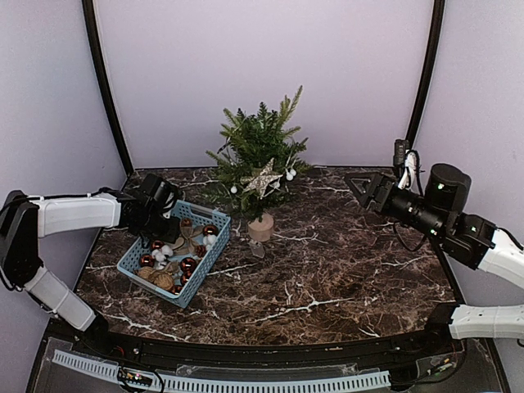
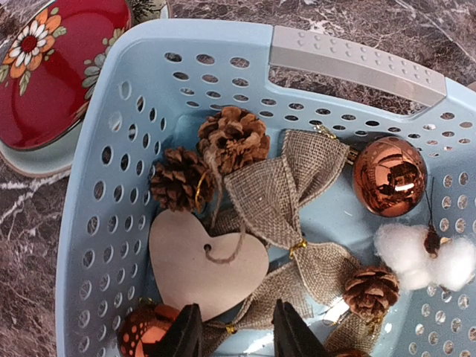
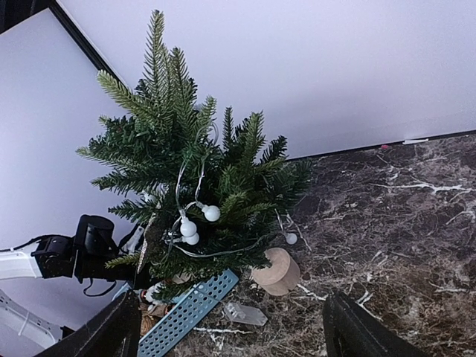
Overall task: Decorate the small christmas tree
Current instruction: Pick up the ornament heart from the bin.
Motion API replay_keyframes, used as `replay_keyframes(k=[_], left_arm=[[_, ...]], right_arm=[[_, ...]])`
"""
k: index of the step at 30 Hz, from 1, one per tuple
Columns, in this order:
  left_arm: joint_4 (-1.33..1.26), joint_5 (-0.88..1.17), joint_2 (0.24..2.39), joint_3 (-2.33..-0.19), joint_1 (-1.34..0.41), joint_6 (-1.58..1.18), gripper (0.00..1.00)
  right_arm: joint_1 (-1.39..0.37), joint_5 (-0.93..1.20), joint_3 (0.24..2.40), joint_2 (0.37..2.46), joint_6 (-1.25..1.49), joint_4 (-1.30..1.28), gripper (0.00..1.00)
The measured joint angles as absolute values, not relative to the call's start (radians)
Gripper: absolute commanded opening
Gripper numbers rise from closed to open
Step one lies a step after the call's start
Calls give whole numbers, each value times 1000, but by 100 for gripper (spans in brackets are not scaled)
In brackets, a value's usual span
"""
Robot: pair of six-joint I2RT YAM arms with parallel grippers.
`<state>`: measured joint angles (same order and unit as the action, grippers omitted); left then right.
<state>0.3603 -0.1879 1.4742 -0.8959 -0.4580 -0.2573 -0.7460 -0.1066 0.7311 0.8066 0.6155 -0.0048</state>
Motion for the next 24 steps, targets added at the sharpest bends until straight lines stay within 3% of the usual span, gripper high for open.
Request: replay_keyframes(k=[19,24], left_arm=[[300,-232,1669,-963,-458,-149,31],[300,-253,1677,-963,-458,-141,25]], right_arm=[[-746,-109,729,805,615,-6,86],[-746,-110,729,799,615,-9,87]])
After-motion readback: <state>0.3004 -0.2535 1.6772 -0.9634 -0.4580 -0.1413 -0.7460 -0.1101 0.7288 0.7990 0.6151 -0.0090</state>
